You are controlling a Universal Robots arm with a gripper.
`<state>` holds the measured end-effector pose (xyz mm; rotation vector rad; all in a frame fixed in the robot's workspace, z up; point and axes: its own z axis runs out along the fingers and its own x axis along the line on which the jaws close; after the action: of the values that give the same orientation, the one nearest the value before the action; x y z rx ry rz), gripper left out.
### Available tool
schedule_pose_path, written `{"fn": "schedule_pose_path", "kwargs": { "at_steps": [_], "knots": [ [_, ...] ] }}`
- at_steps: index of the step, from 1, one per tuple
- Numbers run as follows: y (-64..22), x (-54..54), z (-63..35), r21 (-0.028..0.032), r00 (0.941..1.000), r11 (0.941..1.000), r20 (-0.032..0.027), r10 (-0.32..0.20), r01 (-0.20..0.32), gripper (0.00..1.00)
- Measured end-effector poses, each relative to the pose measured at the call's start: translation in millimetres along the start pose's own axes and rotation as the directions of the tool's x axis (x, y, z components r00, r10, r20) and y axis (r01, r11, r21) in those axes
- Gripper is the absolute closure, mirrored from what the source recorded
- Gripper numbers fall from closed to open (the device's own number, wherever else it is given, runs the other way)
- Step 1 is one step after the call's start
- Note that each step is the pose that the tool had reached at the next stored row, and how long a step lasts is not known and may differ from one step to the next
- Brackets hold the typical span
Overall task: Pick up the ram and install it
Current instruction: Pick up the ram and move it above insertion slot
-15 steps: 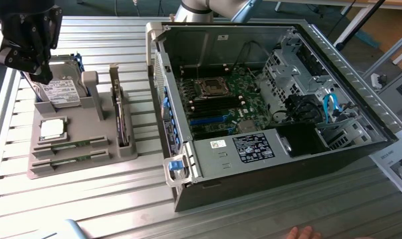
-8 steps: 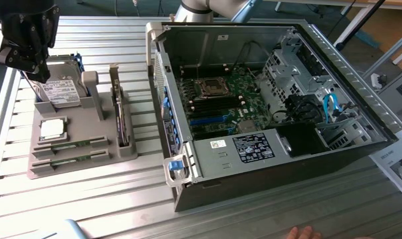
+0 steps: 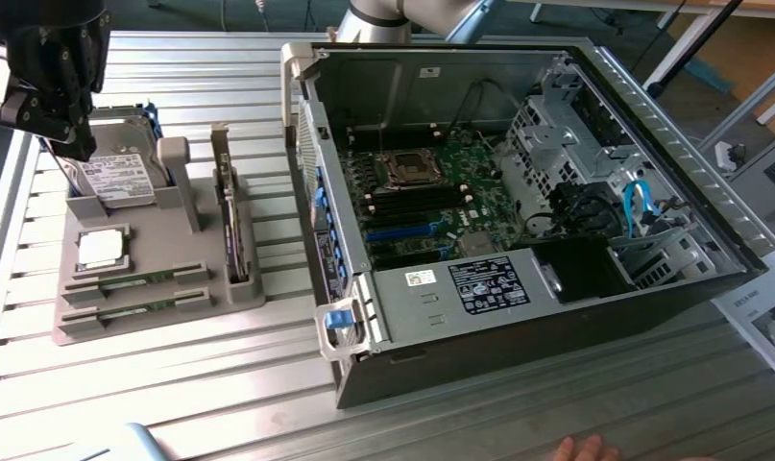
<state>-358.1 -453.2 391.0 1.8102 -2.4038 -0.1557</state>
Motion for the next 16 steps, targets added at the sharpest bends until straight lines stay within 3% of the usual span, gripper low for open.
{"fn": "schedule_pose_path", "kwargs": {
  "at_steps": [7,11,13,15,16],
  "knots": [
    [0.1,-0.1,0.0,0.0013,1.0,1.0,0.0,0.0,0.0,0.9],
    [1.1,0.2,0.2,0.0341,1.0,0.9994,0.0096,-0.001,0.001,0.9],
    [1.7,0.4,0.4,0.055,0.9999,0.9985,0.0151,-0.004,0.003,0.9],
    [2.1,0.5,0.3,0.0686,0.9998,0.9976,0.0183,-0.008,0.006,0.9],
    [2.1,0.5,0.3,0.0712,0.9998,0.9974,0.019,-0.008,0.007,0.9]
  ]
}}
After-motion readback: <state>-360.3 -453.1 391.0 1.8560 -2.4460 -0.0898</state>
